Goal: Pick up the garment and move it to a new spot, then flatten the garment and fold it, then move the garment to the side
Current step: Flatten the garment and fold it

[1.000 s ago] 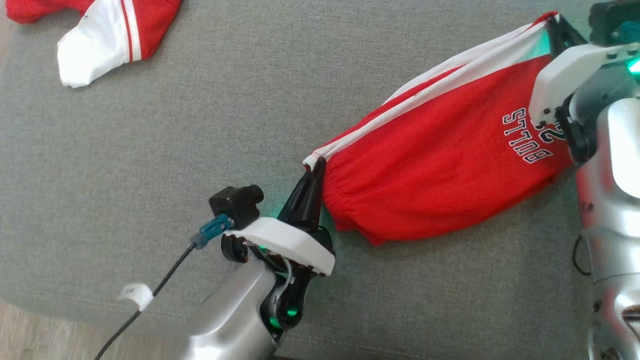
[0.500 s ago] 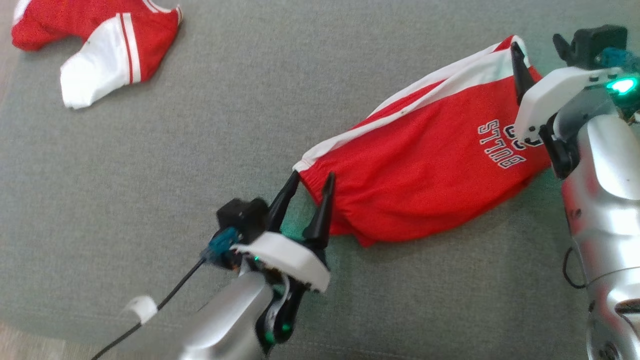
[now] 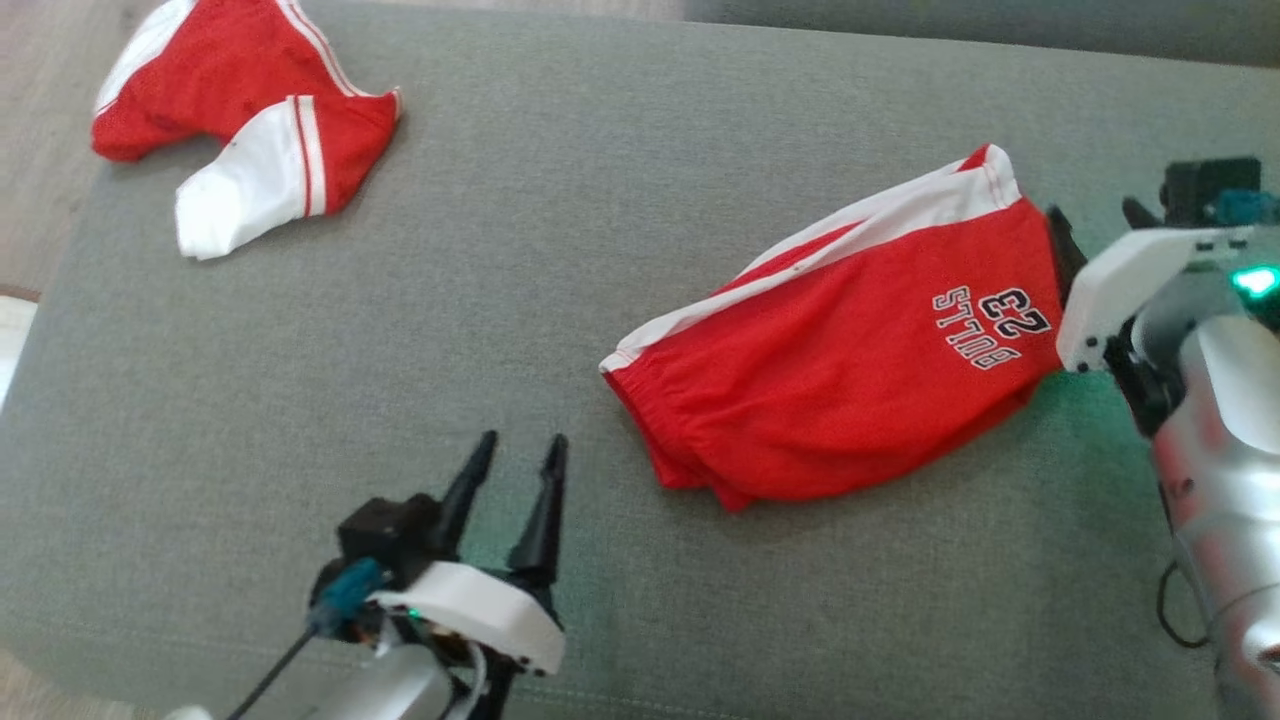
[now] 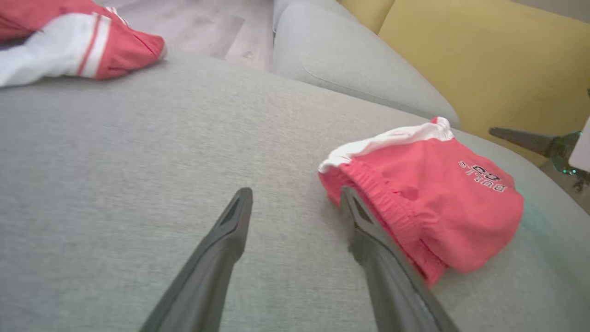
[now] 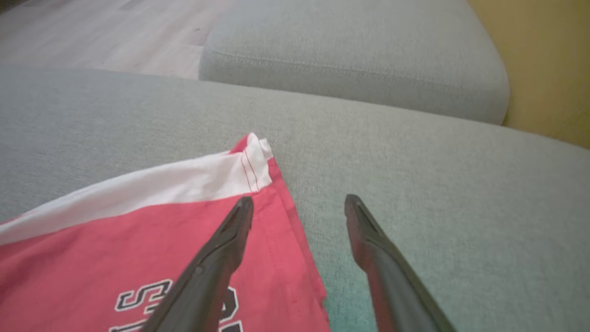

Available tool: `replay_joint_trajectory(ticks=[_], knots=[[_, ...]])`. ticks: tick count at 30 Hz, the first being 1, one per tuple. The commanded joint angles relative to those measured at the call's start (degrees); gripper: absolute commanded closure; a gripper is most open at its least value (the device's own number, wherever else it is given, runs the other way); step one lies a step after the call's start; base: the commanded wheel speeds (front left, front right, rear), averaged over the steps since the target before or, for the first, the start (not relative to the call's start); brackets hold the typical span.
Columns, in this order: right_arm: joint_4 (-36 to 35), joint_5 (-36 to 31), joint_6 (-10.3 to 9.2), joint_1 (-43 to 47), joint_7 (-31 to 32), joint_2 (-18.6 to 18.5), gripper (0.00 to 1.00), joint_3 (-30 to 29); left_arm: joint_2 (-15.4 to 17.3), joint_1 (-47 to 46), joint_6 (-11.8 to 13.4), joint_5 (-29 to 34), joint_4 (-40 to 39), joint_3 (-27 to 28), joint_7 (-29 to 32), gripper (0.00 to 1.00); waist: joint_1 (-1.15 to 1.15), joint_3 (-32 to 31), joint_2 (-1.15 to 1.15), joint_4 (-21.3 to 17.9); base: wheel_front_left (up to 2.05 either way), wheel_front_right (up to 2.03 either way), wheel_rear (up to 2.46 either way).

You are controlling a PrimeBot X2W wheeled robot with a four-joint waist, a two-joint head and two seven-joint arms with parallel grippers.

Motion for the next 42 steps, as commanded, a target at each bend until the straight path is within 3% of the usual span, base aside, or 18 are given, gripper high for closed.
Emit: replay_joint_trajectory(ticks=[1, 5, 13, 14, 15, 17, 18, 19, 28, 36, 42], knots=[[-0.6, 1.1, 0.22, -0.2, 1.1, -0.6, 0.0, 0.7, 2.6, -0.6, 1.2, 0.9, -3.0, 3.2, -1.6, 0.0, 0.02, -0.1, 0.0, 0.8, 0.0, 0.0, 0.0], [1.7, 3.3, 0.22, 0.8, 5.4, -2.0, 0.0, 0.6, 4.9, 0.4, 3.4, 1.8, -5.3, 5.8, -3.1, 0.0, 0.02, 0.8, 0.0, 2.1, 0.0, 0.0, 0.0], [4.4, 7.9, 0.22, 2.2, 10.8, -2.5, 0.0, -0.2, 5.9, 1.6, 5.2, 2.1, -6.9, 9.2, -4.3, 0.0, 0.02, 0.6, 0.0, 3.5, 0.0, 0.0, 0.0], [4.6, 8.7, 0.22, 2.4, 11.5, -2.4, 0.12, -0.1, 6.1, 1.8, 5.4, 2.1, -7.1, 9.6, -4.4, 0.0, 0.02, 0.5, 0.0, 3.6, 0.0, 0.0, 0.0], [4.6, 9.7, 0.22, 2.5, 12.2, -2.3, 0.4, 0.0, 6.3, 1.9, 5.5, 2.2, -7.3, 10.0, -4.5, 0.0, 0.02, 0.4, 0.0, 3.6, 0.0, 0.0, 0.0], [4.5, 11.5, 0.22, 2.7, 13.3, -2.0, 0.69, 0.1, 6.6, 2.3, 5.7, 2.2, -7.7, 10.6, -4.6, 0.0, 0.02, 0.3, 0.0, 3.6, 0.0, 0.0, 0.0], [4.3, 12.2, 0.22, 2.8, 13.5, -2.0, 0.91, 0.1, 6.7, 2.4, 5.8, 2.3, -7.9, 10.9, -4.6, 0.0, 0.02, 0.2, 0.0, 3.5, 0.0, 0.0, 0.0], [4.0, 12.7, 0.22, 2.9, 13.3, -2.1, 1.0, 0.1, 6.8, 2.5, 5.9, 2.3, -8.0, 11.1, -4.7, 0.0, 0.02, 0.2, 0.0, 3.5, 0.0, 0.0, 0.0], [0.1, 15.7, 0.22, 3.7, 7.0, -0.9, 1.0, -0.3, 8.0, 3.2, 6.3, 3.1, -9.4, 12.9, -4.9, 0.0, 0.02, -1.6, 0.0, -0.5, 0.0, 0.0, 0.0], [-4.5, 16.0, 0.22, 9.3, 1.6, 1.3, 1.0, -2.3, 8.5, 4.9, 6.3, 3.3, -9.7, 14.5, -5.1, 0.0, 0.02, -4.3, 0.0, -9.4, 0.0, 0.0, 0.0], [-10.0, 14.5, 0.22, 15.8, -1.5, 5.1, 1.0, -7.0, 8.4, 6.4, 6.2, 3.5, -9.9, 15.3, -5.1, 0.0, 0.02, -5.4, 0.0, -16.0, 0.0, 0.0, 0.0]])
